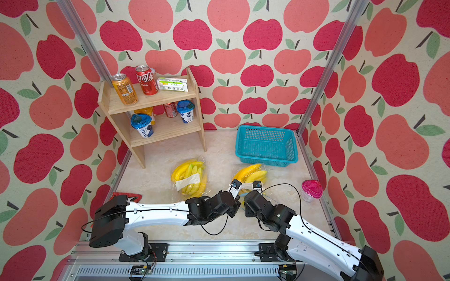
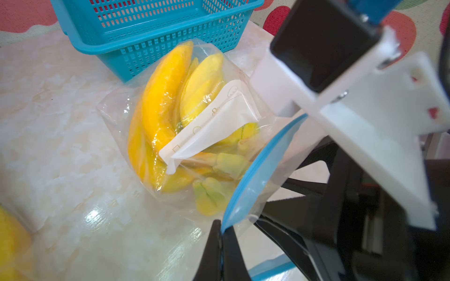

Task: Open the zip-top bag and take out the banana
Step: Open the zipper of the food storage bag at the center of the board, then pick up the banana from the zipper food storage bag.

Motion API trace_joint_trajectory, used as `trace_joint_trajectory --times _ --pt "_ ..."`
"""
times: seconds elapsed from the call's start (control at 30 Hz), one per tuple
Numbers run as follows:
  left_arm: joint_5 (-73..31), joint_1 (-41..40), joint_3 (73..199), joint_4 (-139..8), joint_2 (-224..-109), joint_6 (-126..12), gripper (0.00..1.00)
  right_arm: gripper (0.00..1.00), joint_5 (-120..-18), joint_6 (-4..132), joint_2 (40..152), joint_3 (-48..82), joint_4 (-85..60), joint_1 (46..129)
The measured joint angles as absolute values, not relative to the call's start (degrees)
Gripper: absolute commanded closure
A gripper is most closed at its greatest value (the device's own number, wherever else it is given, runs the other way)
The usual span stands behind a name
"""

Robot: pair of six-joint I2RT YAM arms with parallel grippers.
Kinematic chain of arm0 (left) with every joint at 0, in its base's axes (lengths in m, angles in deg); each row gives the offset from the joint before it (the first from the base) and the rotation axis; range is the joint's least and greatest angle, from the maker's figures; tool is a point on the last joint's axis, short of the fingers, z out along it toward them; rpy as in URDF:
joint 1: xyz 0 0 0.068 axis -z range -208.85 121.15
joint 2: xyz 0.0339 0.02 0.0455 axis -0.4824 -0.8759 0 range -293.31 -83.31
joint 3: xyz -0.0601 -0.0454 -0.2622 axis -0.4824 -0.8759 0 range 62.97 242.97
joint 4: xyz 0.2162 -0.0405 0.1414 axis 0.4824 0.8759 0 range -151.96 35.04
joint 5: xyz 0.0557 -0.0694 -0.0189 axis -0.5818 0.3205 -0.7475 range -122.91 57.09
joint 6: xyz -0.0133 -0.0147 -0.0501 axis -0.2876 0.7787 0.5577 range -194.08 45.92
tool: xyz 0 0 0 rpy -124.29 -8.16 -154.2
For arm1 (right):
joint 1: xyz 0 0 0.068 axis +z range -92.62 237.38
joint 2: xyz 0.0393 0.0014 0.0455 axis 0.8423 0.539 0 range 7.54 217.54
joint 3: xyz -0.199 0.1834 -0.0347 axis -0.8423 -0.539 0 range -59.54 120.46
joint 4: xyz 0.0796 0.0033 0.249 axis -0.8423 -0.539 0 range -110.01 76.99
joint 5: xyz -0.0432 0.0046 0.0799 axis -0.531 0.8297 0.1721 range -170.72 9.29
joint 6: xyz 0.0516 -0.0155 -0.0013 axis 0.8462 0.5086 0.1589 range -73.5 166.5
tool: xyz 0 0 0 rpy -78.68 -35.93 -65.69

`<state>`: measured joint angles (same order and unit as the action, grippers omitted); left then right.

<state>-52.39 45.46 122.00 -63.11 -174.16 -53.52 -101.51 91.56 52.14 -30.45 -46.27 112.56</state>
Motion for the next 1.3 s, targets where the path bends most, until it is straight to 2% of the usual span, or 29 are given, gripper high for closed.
trace_joint_trajectory --times 0.5,0.73,0.9,1.2,1.3 --pt "-54.8 45.6 121.3 -64.0 -172.5 -50.8 1.00 0.54 -101.4 85.8 58.4 -33.4 -33.2 112.6" --pt "-55.0 45.6 121.0 -64.4 -172.5 -50.7 1.00 0.48 -101.0 83.7 58.1 -34.7 -29.4 112.6" --pt "-54.9 45.6 121.0 -64.6 -172.5 -50.7 1.00 0.44 -101.0 82.4 64.6 -34.5 -26.2 112.5" --pt "-54.6 45.6 119.9 -65.1 -172.5 -49.5 1.00 0.44 -101.2 80.3 70.5 -33.9 -20.3 110.8" --pt "-54.8 45.5 119.9 -65.3 -172.3 -49.5 1.00 0.50 -101.2 79.2 70.9 -33.9 -19.1 110.5"
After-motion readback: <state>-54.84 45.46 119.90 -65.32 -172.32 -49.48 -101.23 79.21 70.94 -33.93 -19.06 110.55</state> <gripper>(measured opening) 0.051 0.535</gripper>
